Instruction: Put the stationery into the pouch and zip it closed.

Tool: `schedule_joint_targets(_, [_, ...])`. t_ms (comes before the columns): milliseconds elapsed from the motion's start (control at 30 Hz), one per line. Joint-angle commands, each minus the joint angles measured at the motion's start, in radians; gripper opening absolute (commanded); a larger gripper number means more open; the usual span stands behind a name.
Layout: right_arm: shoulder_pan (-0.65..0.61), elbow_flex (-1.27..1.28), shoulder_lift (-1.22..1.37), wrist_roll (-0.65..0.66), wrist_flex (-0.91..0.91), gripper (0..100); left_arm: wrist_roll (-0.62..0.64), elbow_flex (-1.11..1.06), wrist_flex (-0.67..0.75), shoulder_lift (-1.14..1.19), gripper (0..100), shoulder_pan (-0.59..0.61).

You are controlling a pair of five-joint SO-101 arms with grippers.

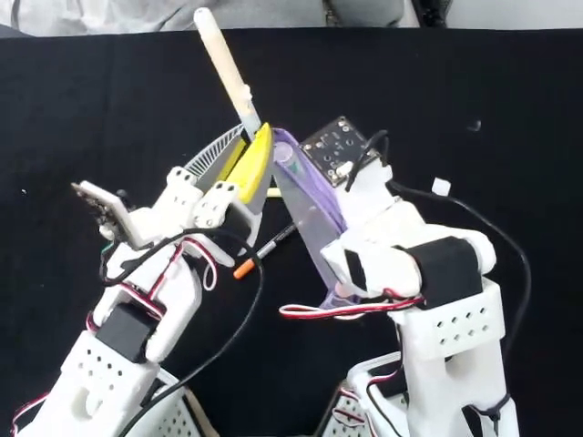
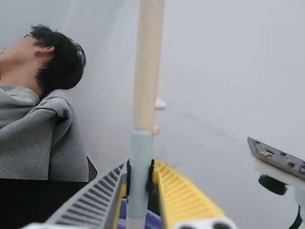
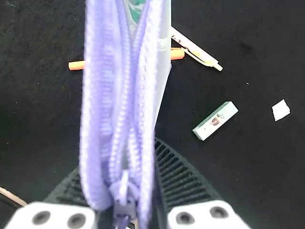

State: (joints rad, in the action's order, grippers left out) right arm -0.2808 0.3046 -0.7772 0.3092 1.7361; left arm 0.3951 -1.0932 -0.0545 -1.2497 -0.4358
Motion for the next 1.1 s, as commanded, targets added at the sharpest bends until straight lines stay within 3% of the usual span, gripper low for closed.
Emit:
schedule_joint_targets(0, [-0.012, -0.008, -0.013, 0.0, -0.003, 1.1, 0.008, -0.022, 0.112, 0.003, 3, -0.001])
schedule_joint_targets(233, [-0.015, -0.008, -0.013, 0.0, -0.003, 1.1, -0.094, -0.019, 0.163, 0.003, 3, -0.047])
schedule_joint_targets(567, [-0.012, -0.01, -0.015, 0.0, -0.002, 1.1, -0.098, 0.041, 0.18, 0.241, 3, -0.067])
schedule_joint_targets(800, [-0.012, -0.01, -0.015, 0.0, -0.002, 1.1, -0.103, 0.007, 0.195, 0.252, 3, -0.065])
schedule_joint_targets(933, [-0.012, -0.01, -0.015, 0.0, -0.002, 1.1, -0.21, -0.019, 0.195, 0.252, 3, -0.065])
schedule_joint_targets(1067, [-0.012, -0.01, -0.015, 0.0, -0.002, 1.1, -0.226, -0.005, 0.189, 0.25, 4, -0.067])
